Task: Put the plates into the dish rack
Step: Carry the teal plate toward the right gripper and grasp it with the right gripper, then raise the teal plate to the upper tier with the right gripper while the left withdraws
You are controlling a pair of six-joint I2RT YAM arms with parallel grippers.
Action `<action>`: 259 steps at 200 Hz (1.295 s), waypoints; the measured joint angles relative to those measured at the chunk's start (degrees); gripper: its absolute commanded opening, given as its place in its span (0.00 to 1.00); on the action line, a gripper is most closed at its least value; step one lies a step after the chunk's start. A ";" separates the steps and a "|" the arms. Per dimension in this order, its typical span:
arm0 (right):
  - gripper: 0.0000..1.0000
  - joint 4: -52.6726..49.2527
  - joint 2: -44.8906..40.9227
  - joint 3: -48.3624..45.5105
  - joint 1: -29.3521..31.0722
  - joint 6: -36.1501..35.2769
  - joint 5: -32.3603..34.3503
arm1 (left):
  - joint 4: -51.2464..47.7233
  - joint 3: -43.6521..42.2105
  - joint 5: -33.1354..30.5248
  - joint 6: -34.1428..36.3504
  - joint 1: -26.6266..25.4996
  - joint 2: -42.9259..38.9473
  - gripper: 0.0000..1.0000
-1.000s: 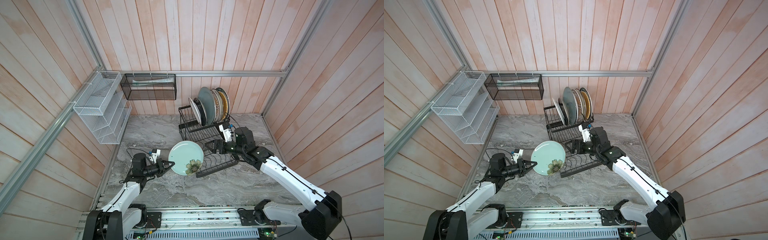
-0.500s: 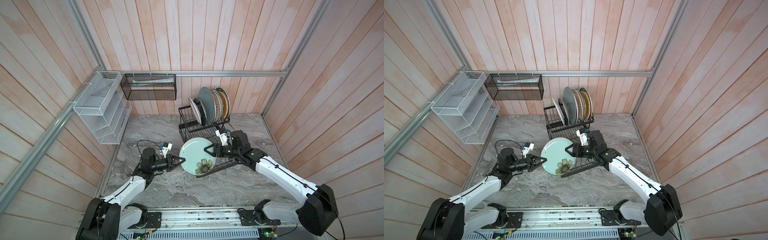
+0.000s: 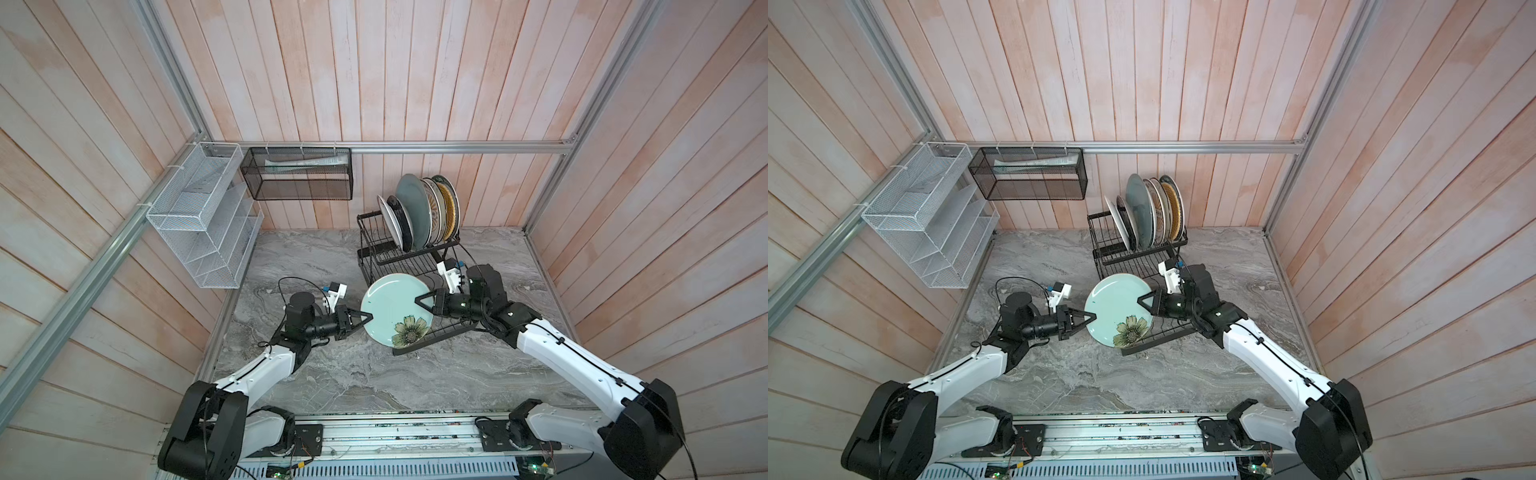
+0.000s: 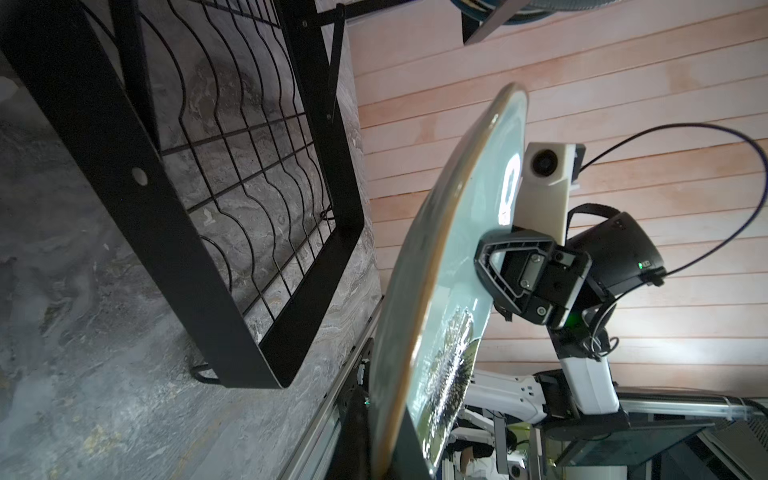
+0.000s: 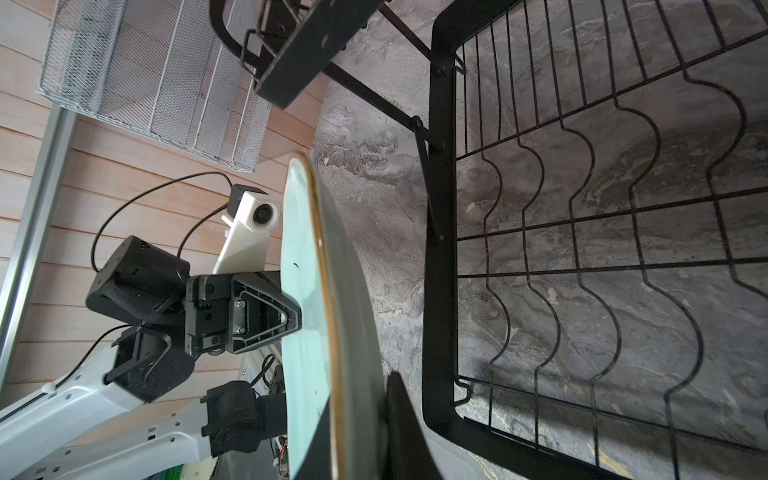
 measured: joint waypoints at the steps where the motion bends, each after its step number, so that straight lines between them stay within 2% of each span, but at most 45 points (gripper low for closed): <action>1: 0.00 0.00 0.00 -0.02 0.00 0.00 0.00 | 0.02 0.00 0.00 0.02 0.00 0.02 0.00; 12: 0.00 0.09 0.00 -0.09 -0.04 0.09 -0.02 | 0.02 0.07 0.13 0.17 -0.02 0.37 0.00; 17: 0.00 0.07 0.00 -0.09 -0.04 0.09 0.00 | 0.00 0.15 0.13 0.33 -0.02 0.48 0.09; 24: 0.00 0.07 0.00 -0.07 -0.09 0.02 0.02 | -0.04 0.35 0.13 0.85 0.00 0.66 0.26; 40: 0.00 -0.61 -0.04 0.31 0.04 -0.66 -0.15 | -0.85 1.27 -0.61 1.75 0.04 0.74 0.74; 45: 0.00 -1.25 -0.09 0.55 0.20 -1.11 -0.28 | -1.20 1.66 -0.96 2.27 0.07 0.61 0.96; 48: 0.00 -1.66 -0.09 0.70 0.28 -1.36 -0.26 | -1.40 1.84 -1.25 2.45 0.11 0.59 1.00; 68: 0.00 -4.76 -0.22 3.30 0.74 -3.08 -0.28 | -4.09 2.03 -3.82 3.69 1.51 -2.32 1.00; 87: 0.00 -6.73 -0.22 8.13 0.83 -4.59 -0.22 | -6.80 1.92 -6.05 4.28 4.98 -8.33 1.00; 125: 0.00 -7.28 2.14 22.47 2.29 -7.98 0.94 | -13.60 2.12 -10.47 7.45 14.49 -23.65 1.00; 145: 0.00 -7.98 5.88 31.28 3.74 -10.21 3.76 | -18.14 3.48 -12.46 10.54 16.81 -28.50 1.00; 190: 0.00 -14.43 20.39 55.69 5.99 -17.49 15.32 | -26.56 6.05 -14.56 18.01 17.20 -29.75 1.00; 227: 0.00 -23.71 35.28 78.79 7.72 -25.40 31.08 | -33.33 6.05 -17.25 23.65 17.20 -29.70 1.00; 259: 0.00 -30.27 46.62 96.61 10.45 -31.01 41.05 | -36.15 5.97 -18.78 26.82 17.20 -29.70 1.00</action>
